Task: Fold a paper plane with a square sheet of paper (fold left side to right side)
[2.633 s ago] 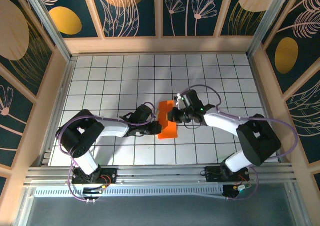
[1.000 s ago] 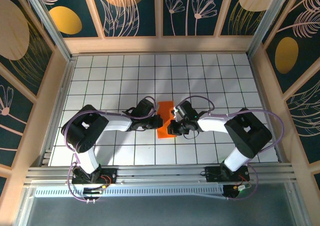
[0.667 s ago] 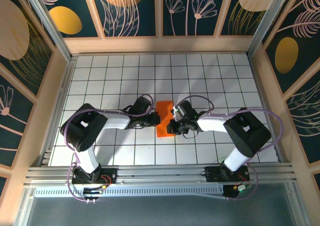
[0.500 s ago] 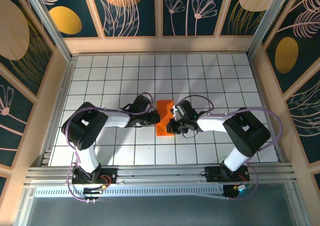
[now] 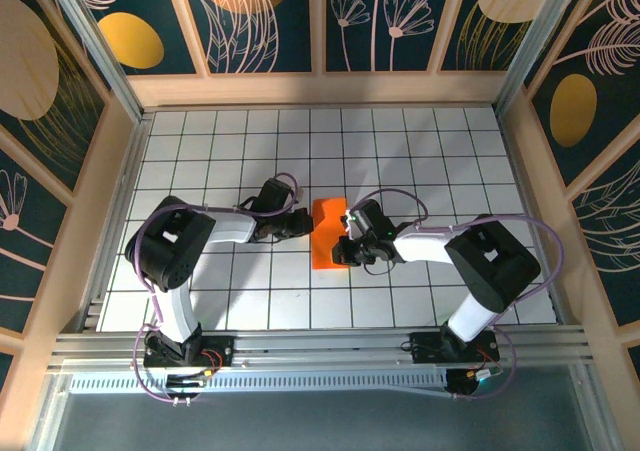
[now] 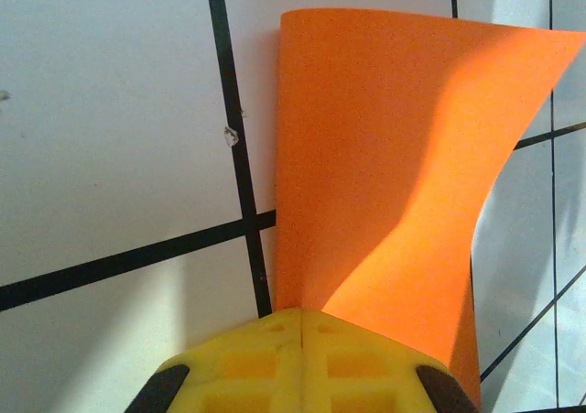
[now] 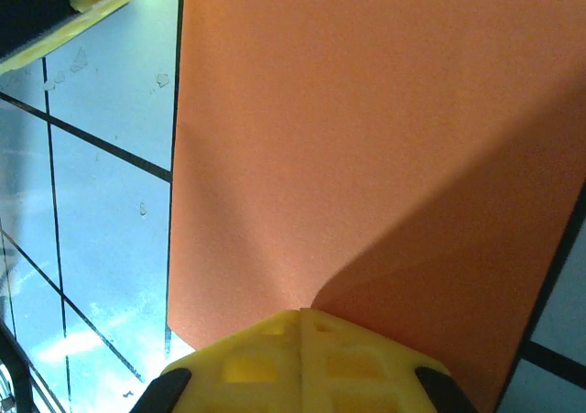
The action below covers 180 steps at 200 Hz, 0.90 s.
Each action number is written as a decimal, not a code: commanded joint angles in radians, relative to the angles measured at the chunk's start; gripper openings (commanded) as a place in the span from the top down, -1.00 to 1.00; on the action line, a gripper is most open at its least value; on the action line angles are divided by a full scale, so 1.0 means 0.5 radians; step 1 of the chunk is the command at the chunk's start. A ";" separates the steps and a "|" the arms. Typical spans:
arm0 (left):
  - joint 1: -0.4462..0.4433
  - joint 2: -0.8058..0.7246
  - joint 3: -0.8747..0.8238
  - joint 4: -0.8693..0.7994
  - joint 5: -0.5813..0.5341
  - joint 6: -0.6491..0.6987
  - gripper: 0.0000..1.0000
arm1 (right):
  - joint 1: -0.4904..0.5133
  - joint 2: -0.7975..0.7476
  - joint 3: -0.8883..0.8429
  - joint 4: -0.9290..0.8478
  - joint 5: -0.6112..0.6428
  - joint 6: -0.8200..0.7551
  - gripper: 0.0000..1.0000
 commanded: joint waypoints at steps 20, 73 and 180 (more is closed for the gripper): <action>0.109 0.092 0.070 -0.040 -0.232 0.066 0.93 | 0.003 0.094 -0.130 -0.384 0.180 -0.058 1.00; 0.125 -0.091 -0.014 0.021 -0.182 0.089 0.94 | 0.003 0.082 -0.124 -0.374 0.157 -0.067 1.00; -0.077 -0.208 -0.191 0.457 0.182 -0.032 0.95 | -0.002 0.077 -0.118 -0.370 0.146 -0.070 1.00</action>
